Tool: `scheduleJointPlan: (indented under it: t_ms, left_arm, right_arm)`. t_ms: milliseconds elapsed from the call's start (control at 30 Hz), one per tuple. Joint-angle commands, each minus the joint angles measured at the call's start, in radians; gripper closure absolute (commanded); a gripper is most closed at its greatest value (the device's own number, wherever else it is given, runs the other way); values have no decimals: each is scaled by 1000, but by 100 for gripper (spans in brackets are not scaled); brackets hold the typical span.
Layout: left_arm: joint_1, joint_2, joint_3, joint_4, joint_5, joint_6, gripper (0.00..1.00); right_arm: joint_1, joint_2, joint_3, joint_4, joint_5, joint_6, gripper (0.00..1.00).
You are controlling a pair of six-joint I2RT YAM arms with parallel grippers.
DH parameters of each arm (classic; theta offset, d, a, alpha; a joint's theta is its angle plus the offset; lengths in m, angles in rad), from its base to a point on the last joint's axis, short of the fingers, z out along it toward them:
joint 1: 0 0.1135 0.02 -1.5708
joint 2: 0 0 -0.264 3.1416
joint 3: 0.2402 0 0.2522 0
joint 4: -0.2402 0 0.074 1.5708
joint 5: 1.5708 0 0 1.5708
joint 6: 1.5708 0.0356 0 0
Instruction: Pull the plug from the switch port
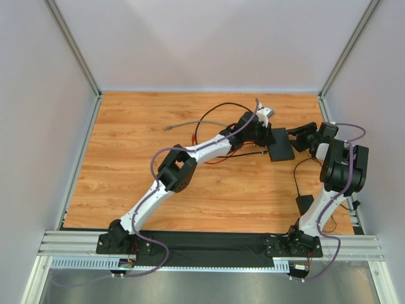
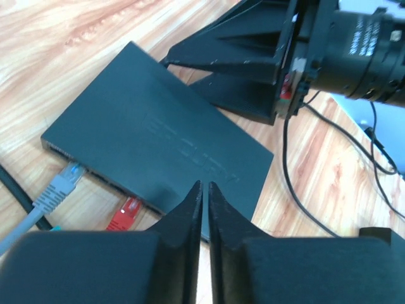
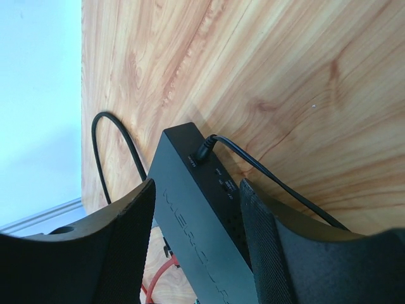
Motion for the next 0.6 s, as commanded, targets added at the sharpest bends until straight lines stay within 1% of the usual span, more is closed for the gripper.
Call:
scheduleJointPlan:
  t_ms: [0, 33, 200, 367, 567]
  left_arm:
    - [1, 13, 65, 20, 30, -25, 89]
    - [1, 18, 70, 20, 32, -26, 90]
    - [7, 43, 100, -6, 36, -46, 90]
    - [24, 63, 104, -12, 47, -98, 90]
    - [36, 84, 102, -5, 55, -154, 94]
  right_arm:
    - [-6, 1, -9, 64, -2, 32, 43]
    - [-6, 1, -13, 69, -4, 37, 43]
    - [-5, -6, -15, 76, -7, 48, 43]
    - [8, -20, -26, 86, 30, 60, 44]
    - [27, -48, -32, 69, 90, 46, 44]
